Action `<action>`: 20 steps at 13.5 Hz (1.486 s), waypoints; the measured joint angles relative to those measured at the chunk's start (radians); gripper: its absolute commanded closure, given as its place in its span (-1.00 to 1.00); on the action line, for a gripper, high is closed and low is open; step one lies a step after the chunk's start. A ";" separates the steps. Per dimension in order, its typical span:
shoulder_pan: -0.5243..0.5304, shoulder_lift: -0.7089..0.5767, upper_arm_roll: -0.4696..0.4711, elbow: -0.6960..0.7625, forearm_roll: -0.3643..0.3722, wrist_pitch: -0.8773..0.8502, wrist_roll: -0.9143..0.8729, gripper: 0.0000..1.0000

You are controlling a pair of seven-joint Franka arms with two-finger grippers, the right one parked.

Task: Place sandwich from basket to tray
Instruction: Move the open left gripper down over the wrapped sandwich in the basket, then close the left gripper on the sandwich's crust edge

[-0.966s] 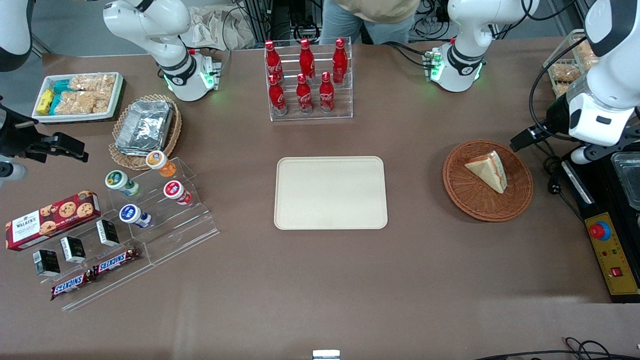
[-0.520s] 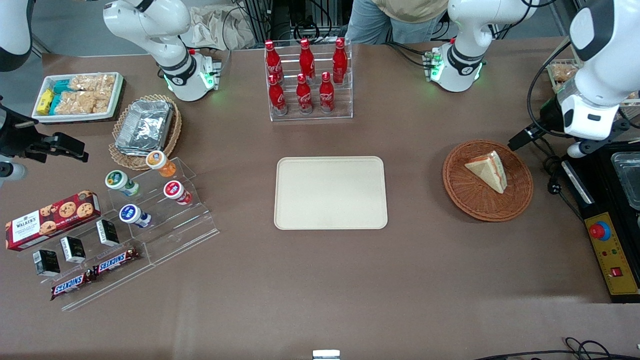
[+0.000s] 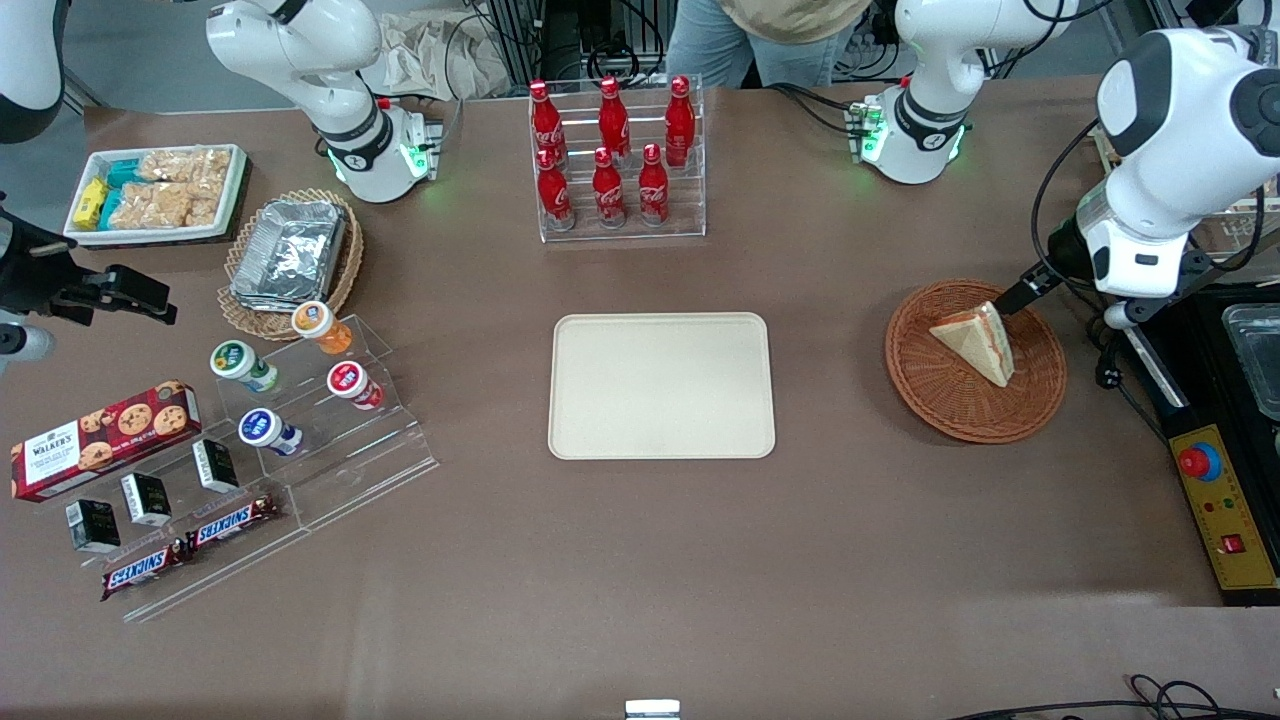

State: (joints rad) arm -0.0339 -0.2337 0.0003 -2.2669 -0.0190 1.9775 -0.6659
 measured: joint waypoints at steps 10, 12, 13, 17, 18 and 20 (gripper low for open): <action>-0.004 0.073 -0.012 -0.198 0.132 0.244 -0.191 -1.00; -0.009 0.119 -0.027 -0.198 0.193 0.268 -0.279 -1.00; -0.010 0.132 -0.029 -0.198 0.198 0.281 -0.293 -1.00; -0.003 0.143 -0.023 -0.226 0.201 0.357 -0.297 -1.00; -0.002 0.144 -0.020 -0.236 0.201 0.373 -0.297 -1.00; -0.002 0.144 -0.013 -0.249 0.201 0.389 -0.297 -1.00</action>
State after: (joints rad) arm -0.0359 -0.0900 -0.0128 -2.5162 0.1818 2.3667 -0.9628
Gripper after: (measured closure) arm 0.000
